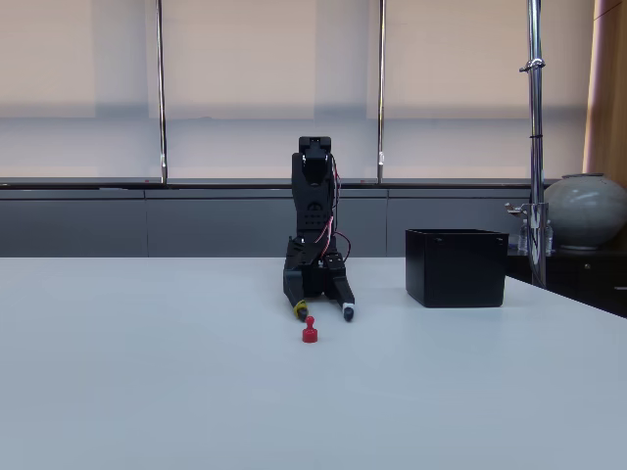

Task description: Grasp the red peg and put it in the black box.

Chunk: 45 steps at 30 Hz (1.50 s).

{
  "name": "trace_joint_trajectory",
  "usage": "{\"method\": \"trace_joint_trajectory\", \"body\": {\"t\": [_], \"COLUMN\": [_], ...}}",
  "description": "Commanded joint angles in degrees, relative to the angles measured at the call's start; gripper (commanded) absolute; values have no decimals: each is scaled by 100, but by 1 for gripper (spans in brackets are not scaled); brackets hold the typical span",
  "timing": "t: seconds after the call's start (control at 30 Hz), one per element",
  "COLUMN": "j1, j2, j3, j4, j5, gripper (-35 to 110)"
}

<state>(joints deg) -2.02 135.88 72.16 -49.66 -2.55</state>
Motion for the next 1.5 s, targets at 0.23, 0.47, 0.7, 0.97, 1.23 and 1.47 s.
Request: {"method": "trace_joint_trajectory", "body": {"t": [0.23, 0.47, 0.7, 0.97, 1.23, 1.47], "j1": [158, 193, 237, 299, 316, 325], "j2": [202, 281, 642, 976, 1072, 1178], "j3": [984, 1327, 1890, 2689, 2856, 2909], "j4": [686, 1028, 1037, 1547, 1600, 1468], "j5": [-132, -132, -123, -202, -220, -176], "gripper": [29, 29, 29, 29, 29, 29]}}
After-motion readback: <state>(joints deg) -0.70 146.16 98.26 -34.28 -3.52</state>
